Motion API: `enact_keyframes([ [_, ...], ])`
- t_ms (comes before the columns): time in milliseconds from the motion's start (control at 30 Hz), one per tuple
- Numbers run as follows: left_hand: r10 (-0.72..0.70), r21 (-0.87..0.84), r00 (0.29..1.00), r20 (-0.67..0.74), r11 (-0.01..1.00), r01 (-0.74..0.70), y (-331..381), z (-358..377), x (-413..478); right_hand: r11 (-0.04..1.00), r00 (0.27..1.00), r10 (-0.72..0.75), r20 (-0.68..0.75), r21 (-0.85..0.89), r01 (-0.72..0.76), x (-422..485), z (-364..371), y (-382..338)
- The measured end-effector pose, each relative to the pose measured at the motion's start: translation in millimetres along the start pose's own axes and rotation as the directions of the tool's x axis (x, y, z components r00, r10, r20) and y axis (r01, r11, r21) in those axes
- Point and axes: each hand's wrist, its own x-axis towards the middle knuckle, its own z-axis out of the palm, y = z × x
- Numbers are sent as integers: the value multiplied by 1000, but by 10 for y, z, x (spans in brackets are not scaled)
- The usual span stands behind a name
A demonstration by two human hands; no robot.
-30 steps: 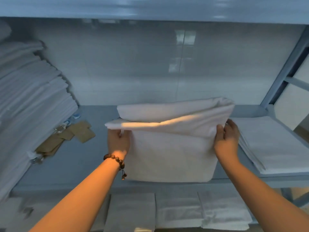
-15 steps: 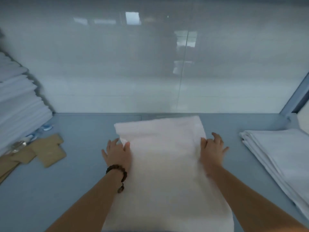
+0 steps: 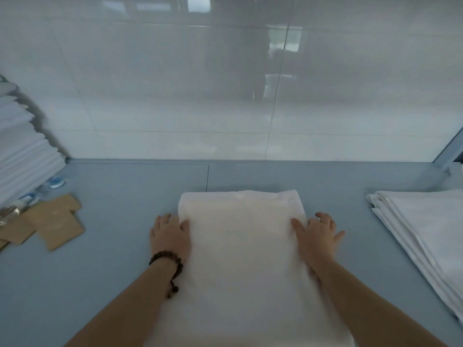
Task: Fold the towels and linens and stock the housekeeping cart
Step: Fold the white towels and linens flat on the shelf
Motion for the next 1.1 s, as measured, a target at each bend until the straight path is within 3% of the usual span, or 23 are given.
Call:
enact_keyframes([
  [100,-55,111,998,29,993,51,43,-3,-19,996,999,-30,-15,-83,29,-36,-10,-40],
  [200,-23,172,999,-39,985,29,172,-11,-40,963,978,-207,-33,-181,198,-13,-20,-66],
  [300,238,174,971,-29,958,-229,347,57,-55,879,910,-415,-8,-261,399,-10,25,-146],
  [400,424,240,900,97,868,-435,526,225,-85,845,890,-455,38,-298,445,1,108,-280],
  [700,334,234,914,232,892,-386,540,481,-64,854,890,-425,166,-253,456,51,374,-372],
  [1000,242,241,934,262,921,-306,469,235,-800,825,859,-459,224,-251,506,-527,208,-182],
  [1100,299,186,923,243,919,-347,636,169,-971,782,779,-554,292,-138,608,-759,184,-308],
])
